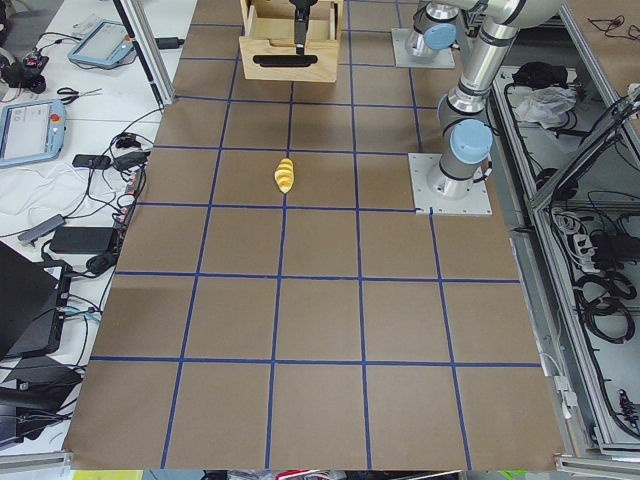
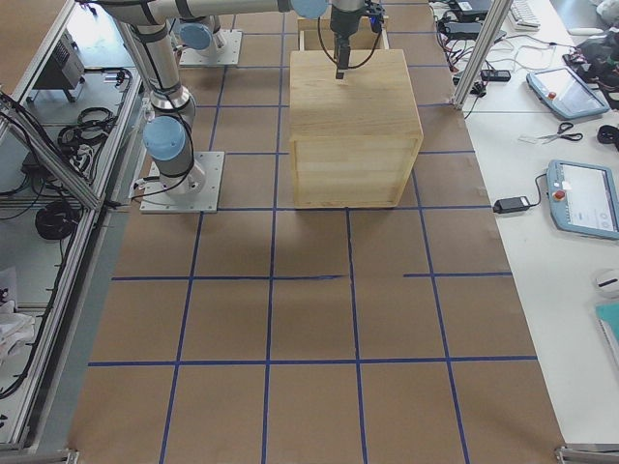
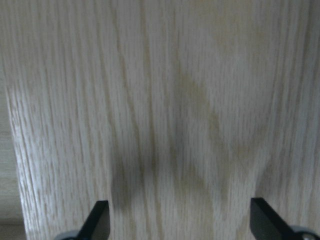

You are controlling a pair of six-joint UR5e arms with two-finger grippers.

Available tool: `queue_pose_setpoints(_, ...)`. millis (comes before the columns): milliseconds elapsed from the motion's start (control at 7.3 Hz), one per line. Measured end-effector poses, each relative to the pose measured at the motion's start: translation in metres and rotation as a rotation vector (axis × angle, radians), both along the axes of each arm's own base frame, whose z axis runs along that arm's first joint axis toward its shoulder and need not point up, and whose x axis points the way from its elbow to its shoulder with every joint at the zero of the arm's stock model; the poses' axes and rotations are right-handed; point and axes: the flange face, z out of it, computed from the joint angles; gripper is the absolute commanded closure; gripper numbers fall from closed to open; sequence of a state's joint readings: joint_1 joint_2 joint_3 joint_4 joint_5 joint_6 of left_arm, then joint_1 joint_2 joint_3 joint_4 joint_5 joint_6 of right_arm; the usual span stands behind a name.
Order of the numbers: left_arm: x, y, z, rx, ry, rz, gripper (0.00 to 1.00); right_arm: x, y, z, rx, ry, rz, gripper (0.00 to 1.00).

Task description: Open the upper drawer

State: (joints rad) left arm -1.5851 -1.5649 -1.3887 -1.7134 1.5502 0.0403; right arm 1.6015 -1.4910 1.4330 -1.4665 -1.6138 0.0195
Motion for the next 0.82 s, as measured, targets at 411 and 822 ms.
queue_pose_setpoints(411,0.0001,-0.0036,-0.0045,0.0,-0.001,-0.004,0.0,-0.0002,-0.0001,-0.0001,0.0,0.0,0.0,0.0)
queue_pose_setpoints(822,-0.0015,-0.0008,-0.0022,-0.02,-0.001,-0.009,0.0,0.0,0.0,0.0001,0.0,0.0,0.0,0.0)
